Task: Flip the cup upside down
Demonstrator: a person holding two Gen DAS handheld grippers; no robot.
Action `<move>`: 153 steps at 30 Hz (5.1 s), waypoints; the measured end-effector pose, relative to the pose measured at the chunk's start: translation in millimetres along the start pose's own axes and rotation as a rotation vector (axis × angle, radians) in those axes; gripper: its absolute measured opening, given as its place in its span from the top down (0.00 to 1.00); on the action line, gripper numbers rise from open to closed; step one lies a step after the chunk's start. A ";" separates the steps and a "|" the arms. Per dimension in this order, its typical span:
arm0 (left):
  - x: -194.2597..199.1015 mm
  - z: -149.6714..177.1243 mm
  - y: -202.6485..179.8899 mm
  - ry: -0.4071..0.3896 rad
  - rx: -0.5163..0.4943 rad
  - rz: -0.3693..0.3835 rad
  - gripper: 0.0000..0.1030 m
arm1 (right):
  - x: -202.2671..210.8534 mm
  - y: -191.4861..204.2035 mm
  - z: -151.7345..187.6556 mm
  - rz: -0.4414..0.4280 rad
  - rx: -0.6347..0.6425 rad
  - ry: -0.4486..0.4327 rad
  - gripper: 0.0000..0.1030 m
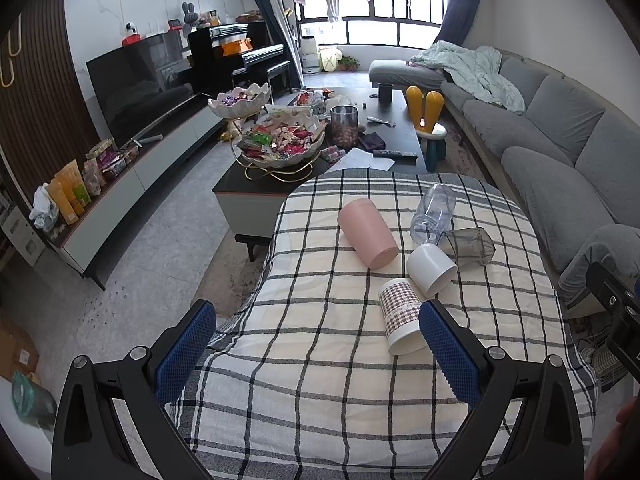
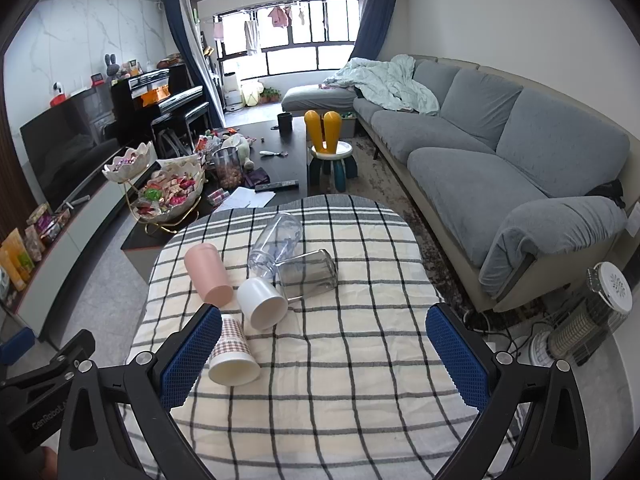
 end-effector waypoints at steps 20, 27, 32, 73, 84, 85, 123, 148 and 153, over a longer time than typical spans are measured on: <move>-2.2 -0.3 0.7 0.003 0.000 0.002 0.00 | -2.5 0.1 1.0 -0.001 -0.003 0.005 0.01; -2.2 -0.3 0.8 0.003 0.000 0.001 0.00 | -2.7 0.1 1.3 -0.001 -0.003 0.005 0.01; -1.8 0.4 0.2 0.005 0.001 0.001 0.00 | -2.9 0.1 1.4 -0.002 -0.004 0.007 0.01; -183.0 45.8 -122.9 0.244 -0.092 0.041 0.05 | -112.5 -91.8 41.7 0.128 -0.139 0.197 0.01; -209.3 59.7 -122.4 0.330 -0.083 0.057 0.34 | -131.1 -88.2 55.8 0.103 -0.155 0.269 0.01; -208.9 60.0 -121.4 0.325 -0.078 0.061 0.34 | -131.6 -87.7 56.3 0.103 -0.156 0.272 0.01; -120.2 123.0 -223.3 0.449 -0.196 0.285 0.16 | -66.3 -176.8 87.7 0.218 -0.241 0.274 0.01; -61.1 12.9 -75.0 0.053 0.018 0.164 0.09 | -112.4 -43.2 11.7 -0.091 -0.059 0.436 0.01; -66.3 -1.4 -55.0 0.012 0.072 0.133 0.06 | -162.4 -22.2 17.3 -0.121 -0.022 0.698 0.01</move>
Point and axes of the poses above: each gripper's, at about its wrist camera, not at the fingertips, and x roughly against the way its jaws point, y to its left, z to its underside, the point moved 2 cm from there along -x, roughly the way its jaws point, and after that the axes turned 3 degrees about -z, right-handed, at the moved point
